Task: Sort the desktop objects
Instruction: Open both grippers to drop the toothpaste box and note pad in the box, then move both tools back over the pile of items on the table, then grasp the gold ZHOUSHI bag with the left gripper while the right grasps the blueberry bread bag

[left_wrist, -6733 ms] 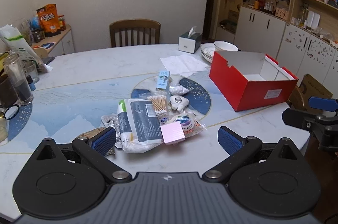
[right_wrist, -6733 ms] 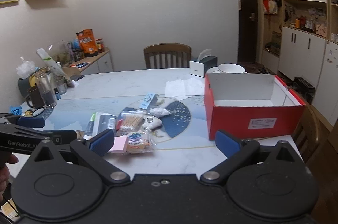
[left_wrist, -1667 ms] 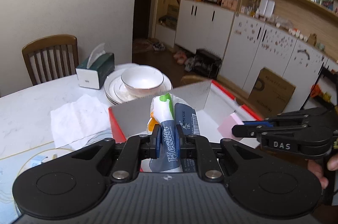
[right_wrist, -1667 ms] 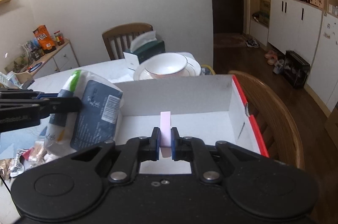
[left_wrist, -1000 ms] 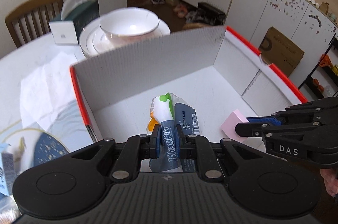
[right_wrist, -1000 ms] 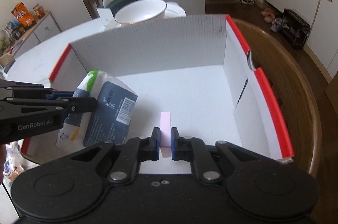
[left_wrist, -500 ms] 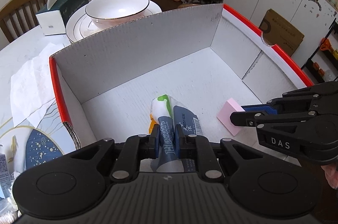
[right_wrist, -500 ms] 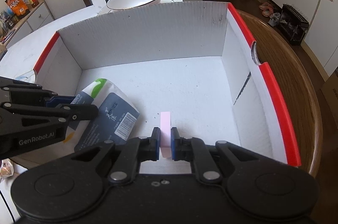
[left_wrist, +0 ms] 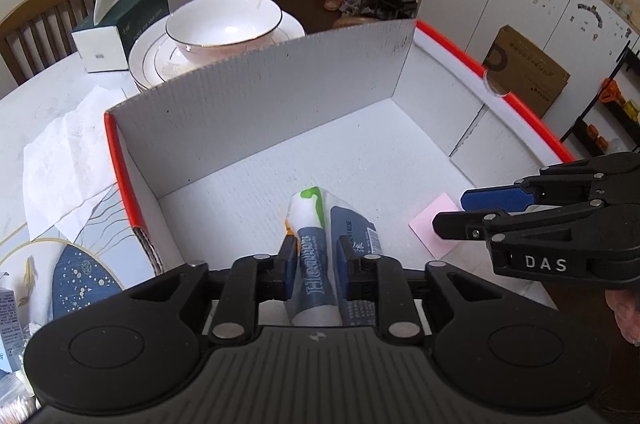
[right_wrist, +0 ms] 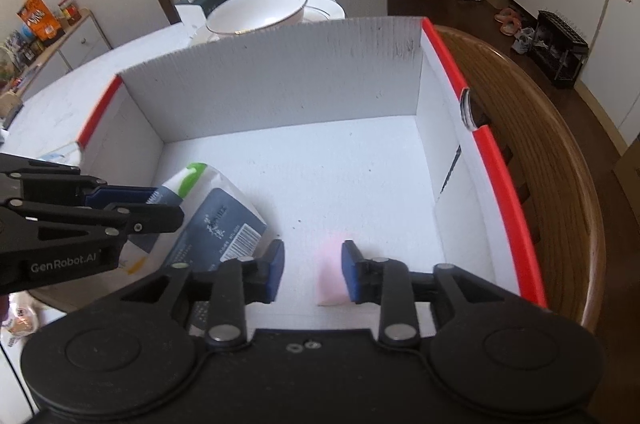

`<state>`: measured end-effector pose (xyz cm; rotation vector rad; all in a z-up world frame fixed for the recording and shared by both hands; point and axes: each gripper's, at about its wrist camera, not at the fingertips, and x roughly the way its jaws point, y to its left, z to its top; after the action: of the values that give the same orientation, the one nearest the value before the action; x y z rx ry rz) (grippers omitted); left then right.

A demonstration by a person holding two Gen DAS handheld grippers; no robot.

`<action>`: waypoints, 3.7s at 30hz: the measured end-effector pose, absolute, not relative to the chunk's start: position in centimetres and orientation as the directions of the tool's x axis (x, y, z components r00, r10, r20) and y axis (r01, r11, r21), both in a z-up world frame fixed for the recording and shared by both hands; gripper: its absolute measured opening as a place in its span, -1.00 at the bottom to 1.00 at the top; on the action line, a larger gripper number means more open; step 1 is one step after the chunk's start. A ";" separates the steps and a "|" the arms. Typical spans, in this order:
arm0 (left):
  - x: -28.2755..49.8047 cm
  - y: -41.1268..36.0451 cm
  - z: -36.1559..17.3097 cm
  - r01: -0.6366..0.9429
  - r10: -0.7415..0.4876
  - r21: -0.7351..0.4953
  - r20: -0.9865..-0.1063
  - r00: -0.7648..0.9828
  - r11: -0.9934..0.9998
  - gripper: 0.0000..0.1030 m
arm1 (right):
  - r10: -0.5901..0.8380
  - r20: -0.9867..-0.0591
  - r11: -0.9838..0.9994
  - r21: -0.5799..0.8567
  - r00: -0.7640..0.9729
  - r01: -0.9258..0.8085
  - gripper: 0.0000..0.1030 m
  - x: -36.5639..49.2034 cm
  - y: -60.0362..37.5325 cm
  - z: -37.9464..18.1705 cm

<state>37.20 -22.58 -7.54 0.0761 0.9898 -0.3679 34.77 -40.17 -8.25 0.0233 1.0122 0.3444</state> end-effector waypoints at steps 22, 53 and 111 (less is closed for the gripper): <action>30.6 -20.2 -2.4 0.313 -0.303 -0.120 -0.703 0.643 0.942 0.37 | 0.413 -0.714 0.899 0.218 0.565 -0.381 0.33 30.4 -39.8 -2.7; 16.3 -3.0 -0.6 0.076 -0.154 -0.151 -0.617 0.772 0.986 0.65 | 0.543 -0.641 0.805 0.214 0.542 -0.554 0.83 19.7 -25.6 -1.0; 10.5 17.7 -12.1 0.170 -0.185 -0.101 -0.778 0.601 0.980 0.99 | 0.383 -0.833 0.778 0.058 0.400 -0.625 0.95 18.4 -8.2 -11.4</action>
<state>10.50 17.69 -12.11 -0.0171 0.9034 -0.2056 18.44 -8.22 -11.37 -0.2828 0.9666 0.6488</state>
